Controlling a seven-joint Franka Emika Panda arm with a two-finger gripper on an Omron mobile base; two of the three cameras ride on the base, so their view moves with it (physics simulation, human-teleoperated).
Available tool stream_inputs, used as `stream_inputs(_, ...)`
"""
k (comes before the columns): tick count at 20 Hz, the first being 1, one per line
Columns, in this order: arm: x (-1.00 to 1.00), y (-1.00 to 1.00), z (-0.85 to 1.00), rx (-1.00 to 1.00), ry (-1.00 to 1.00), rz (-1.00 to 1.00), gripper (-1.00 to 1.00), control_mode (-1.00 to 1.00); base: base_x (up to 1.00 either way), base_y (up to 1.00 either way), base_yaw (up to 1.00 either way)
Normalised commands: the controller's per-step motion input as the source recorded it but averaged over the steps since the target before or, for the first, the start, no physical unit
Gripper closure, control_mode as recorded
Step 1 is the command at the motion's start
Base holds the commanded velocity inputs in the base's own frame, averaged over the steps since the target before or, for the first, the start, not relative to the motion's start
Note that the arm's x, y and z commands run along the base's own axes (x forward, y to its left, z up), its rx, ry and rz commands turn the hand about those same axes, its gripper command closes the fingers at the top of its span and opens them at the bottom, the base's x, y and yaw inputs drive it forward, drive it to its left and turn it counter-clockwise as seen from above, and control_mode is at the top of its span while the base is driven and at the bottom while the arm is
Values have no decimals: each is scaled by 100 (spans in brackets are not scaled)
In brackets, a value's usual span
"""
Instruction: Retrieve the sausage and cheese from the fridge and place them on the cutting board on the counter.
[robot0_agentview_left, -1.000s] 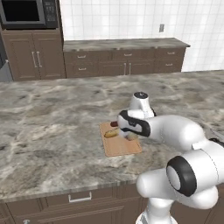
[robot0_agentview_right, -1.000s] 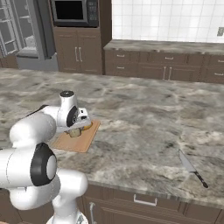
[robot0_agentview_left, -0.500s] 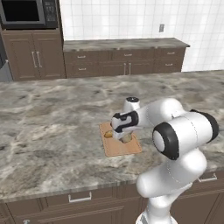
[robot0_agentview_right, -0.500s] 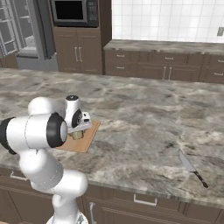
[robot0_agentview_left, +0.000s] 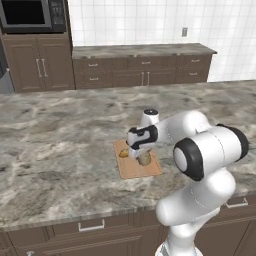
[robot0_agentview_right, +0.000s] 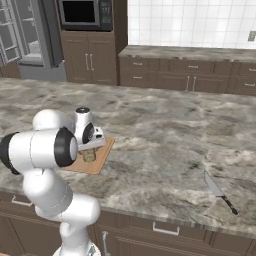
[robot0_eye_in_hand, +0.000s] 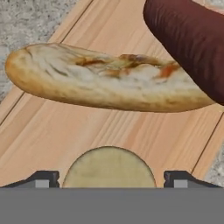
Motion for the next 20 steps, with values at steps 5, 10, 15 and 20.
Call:
stream_inputs(5, -19, 0, 56, 0, -12, 0, -100, -100, 0, 0, 0)
stream_inputs(10, -51, -24, 99, 0, -23, 0, -100, -100, 0, 0, 0)
stream_inputs(15, -73, -39, 100, 0, -32, -10, -100, -100, 0, 0, 0)
stream_inputs(20, -93, -16, 100, 0, -37, -16, -100, -100, 0, 0, 0)
